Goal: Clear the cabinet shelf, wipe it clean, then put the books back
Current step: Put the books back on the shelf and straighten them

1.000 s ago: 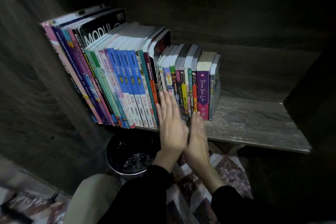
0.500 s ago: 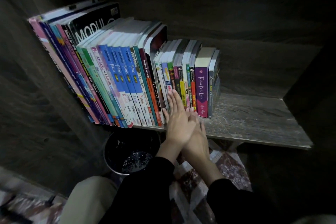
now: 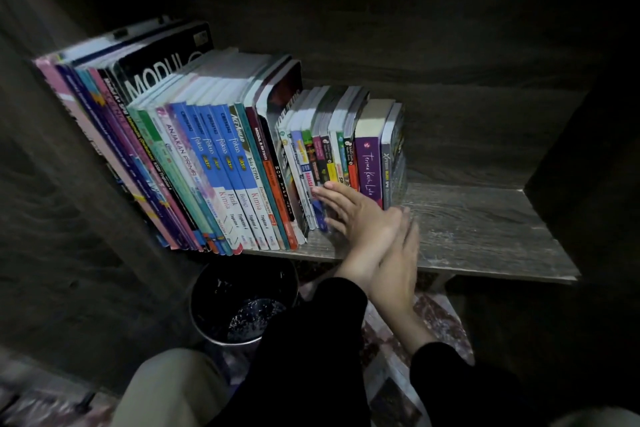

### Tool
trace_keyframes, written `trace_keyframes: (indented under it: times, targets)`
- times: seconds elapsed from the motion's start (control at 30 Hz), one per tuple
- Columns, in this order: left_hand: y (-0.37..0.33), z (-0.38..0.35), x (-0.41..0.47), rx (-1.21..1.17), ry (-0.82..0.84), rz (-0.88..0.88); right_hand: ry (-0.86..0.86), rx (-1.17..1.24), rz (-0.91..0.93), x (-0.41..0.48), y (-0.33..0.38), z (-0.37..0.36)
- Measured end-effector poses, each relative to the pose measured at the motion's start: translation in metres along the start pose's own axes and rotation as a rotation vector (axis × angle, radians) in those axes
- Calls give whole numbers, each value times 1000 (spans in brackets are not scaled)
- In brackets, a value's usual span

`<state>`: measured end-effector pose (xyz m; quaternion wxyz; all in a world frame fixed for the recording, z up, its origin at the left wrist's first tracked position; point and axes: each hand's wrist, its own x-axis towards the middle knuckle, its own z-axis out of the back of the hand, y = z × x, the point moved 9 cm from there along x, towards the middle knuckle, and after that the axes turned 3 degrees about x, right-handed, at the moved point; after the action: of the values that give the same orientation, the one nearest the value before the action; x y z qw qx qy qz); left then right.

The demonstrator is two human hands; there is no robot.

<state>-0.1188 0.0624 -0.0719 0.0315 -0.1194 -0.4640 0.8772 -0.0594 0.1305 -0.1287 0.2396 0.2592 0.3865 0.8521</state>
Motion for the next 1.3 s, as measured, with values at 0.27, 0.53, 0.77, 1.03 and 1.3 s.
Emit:
trace_keyframes:
  times: [0.27,0.53,0.77,1.03,1.3]
  targets:
    - [4,0,-2,33,-39,-15,272,-41,-151,30,-30,-47]
    - [19,20,-9,15,146,-142,-182,18,93,15,32,25]
    - [2,96,-13,-61,-240,-355,-227,-226,621,22,133,24]
    - [-2,90,-4,109,-76,-360,-70,-453,752,55,161,27]
    - [-47,117,-14,573,-469,-739,196,-526,742,77,166,30]
